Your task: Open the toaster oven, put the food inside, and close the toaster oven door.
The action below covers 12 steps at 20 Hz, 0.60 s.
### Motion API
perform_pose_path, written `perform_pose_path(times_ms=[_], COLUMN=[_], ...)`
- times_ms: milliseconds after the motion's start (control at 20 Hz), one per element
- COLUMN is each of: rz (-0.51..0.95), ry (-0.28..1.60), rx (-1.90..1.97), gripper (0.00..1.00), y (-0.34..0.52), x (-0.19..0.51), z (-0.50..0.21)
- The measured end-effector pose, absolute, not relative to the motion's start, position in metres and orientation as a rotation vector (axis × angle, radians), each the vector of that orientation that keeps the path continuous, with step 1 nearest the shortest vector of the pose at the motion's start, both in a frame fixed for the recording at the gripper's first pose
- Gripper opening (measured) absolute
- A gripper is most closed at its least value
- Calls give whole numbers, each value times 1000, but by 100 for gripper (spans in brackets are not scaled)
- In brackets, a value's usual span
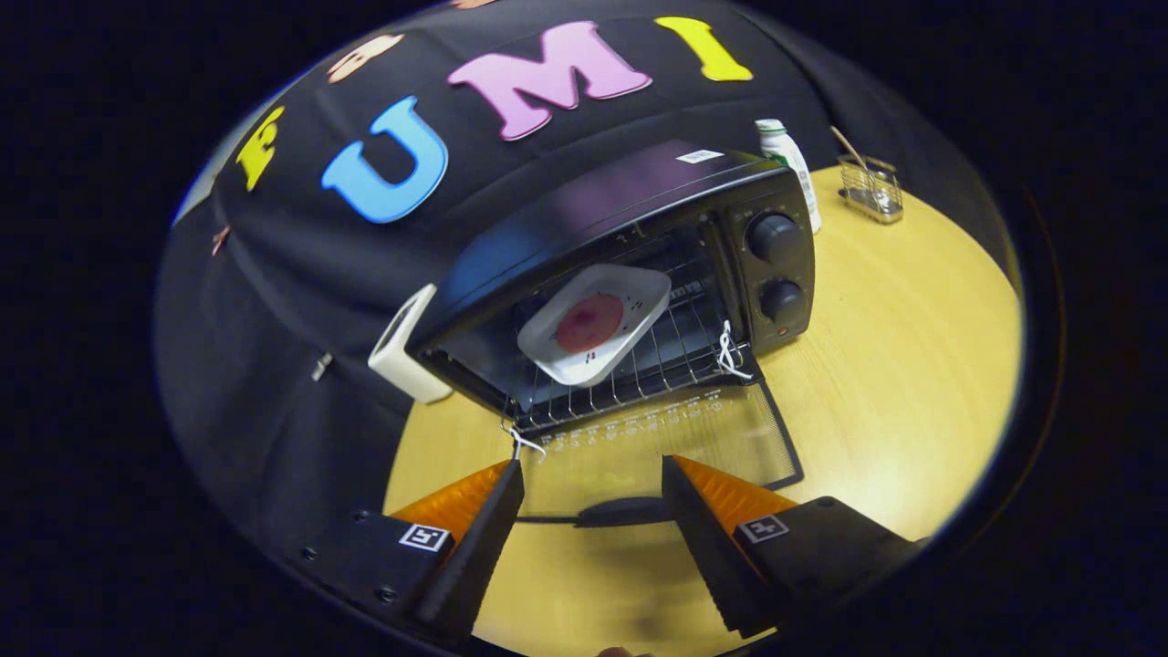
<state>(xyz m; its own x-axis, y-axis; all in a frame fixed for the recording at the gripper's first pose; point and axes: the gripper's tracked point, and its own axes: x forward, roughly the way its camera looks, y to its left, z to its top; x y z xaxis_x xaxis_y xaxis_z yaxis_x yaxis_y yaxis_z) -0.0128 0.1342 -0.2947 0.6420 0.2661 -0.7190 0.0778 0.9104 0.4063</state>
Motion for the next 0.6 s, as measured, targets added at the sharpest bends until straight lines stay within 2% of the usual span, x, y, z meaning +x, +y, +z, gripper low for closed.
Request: perform_pose_path(times_ms=[250,600], rz=[65,45], ry=[909,1030], rx=[134,56], gripper=[99,99], y=[111,116], x=[-41,-65], z=[-326,-370])
